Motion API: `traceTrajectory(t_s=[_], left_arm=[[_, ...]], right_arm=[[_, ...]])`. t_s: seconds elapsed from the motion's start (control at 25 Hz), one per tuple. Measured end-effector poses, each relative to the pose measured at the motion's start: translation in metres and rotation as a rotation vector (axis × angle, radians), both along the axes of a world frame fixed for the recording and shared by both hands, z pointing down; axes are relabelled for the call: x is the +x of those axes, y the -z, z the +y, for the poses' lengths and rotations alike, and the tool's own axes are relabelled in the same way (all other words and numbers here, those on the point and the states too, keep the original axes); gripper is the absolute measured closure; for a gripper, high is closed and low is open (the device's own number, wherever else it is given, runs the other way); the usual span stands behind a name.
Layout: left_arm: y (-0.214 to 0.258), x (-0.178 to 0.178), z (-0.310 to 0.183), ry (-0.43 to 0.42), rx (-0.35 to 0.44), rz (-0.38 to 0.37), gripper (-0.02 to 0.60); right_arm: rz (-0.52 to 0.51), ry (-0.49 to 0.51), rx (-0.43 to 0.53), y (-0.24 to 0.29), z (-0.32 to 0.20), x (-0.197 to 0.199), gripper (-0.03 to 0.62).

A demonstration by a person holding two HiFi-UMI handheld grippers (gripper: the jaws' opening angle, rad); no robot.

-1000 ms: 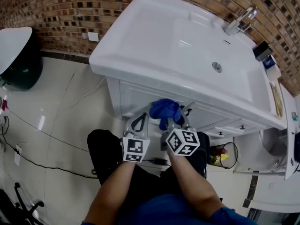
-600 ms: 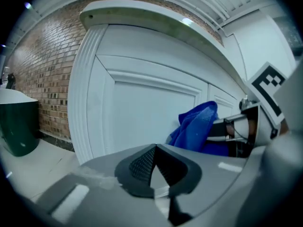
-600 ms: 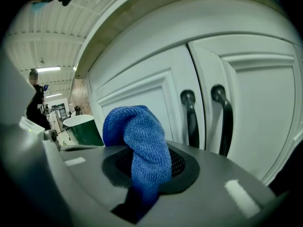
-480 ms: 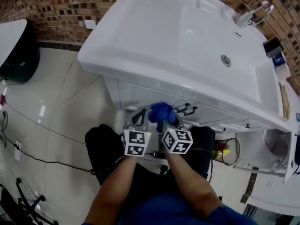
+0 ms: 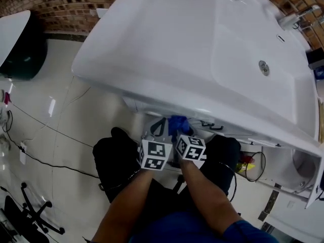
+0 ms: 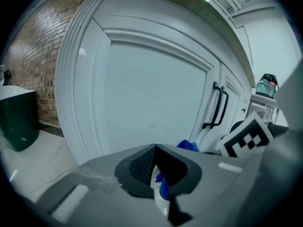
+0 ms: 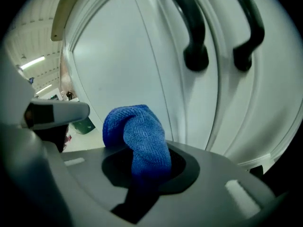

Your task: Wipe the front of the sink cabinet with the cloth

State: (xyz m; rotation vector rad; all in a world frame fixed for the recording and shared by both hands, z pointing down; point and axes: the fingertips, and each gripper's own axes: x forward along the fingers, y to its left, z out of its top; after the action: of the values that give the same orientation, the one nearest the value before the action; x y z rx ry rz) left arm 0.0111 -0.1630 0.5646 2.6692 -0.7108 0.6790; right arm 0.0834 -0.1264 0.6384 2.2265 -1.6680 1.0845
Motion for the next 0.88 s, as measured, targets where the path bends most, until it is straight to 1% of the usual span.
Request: traceTrajectory(t_s=[0.12, 0.24, 0.36, 0.44, 0.52, 0.64, 0.8, 0.88], left_arm=[[-0.006, 0.003, 0.001, -0.007, -0.011, -0.018, 0.581], [-0.014, 0.003, 0.003, -0.012, -0.044, -0.034, 0.581], [-0.021, 0.001, 0.006, -0.027, -0.064, -0.051, 0.581], [-0.023, -0.001, 0.004, -0.03, -0.067, -0.055, 0.581], [-0.023, -0.001, 0.002, -0.031, -0.064, -0.053, 0.581], [-0.015, 0.004, 0.005, -0.055, -0.048, -0.043, 0.581], [-0.001, 0.016, 0.018, -0.106, -0.024, 0.008, 0.58], [0.008, 0.019, 0.026, -0.132, 0.001, 0.037, 0.581]], right_arm=[[-0.018, 0.006, -0.06, -0.026, 0.003, -0.001, 0.514], [-0.028, 0.023, -0.096, -0.044, 0.007, -0.003, 0.514], [-0.035, 0.031, -0.118, -0.054, 0.008, -0.006, 0.514], [-0.031, 0.033, -0.116, -0.052, 0.007, -0.006, 0.514], [-0.025, 0.04, -0.091, -0.043, 0.004, -0.008, 0.514], [-0.029, 0.053, -0.015, -0.015, 0.008, -0.015, 0.514], [0.003, 0.118, 0.103, 0.036, 0.021, -0.033, 0.514], [0.029, 0.138, 0.138, 0.054, 0.032, -0.039, 0.514]])
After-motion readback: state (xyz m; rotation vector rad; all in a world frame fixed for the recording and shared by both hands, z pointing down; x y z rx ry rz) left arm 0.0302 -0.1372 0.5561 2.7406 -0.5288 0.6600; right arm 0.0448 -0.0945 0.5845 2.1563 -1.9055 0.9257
